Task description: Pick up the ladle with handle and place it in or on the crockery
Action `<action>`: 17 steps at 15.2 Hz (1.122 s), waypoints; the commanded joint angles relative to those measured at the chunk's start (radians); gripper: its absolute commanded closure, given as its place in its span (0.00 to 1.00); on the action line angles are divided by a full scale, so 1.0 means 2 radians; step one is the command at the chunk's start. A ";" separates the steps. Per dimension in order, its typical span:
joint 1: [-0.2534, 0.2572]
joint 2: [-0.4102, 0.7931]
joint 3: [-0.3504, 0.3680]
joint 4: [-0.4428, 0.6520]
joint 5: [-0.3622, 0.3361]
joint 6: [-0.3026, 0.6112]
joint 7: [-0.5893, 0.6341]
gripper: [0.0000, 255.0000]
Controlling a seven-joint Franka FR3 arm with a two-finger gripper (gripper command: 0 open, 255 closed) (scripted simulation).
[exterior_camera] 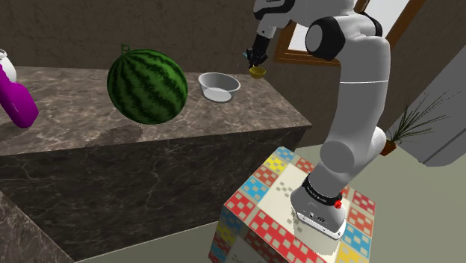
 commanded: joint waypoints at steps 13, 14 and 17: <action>0.077 -0.066 0.023 -0.060 -0.019 0.016 0.095 1.00; 0.086 -0.071 0.026 -0.066 -0.020 0.020 0.106 1.00; 0.109 -0.082 0.037 -0.079 -0.024 0.030 0.138 1.00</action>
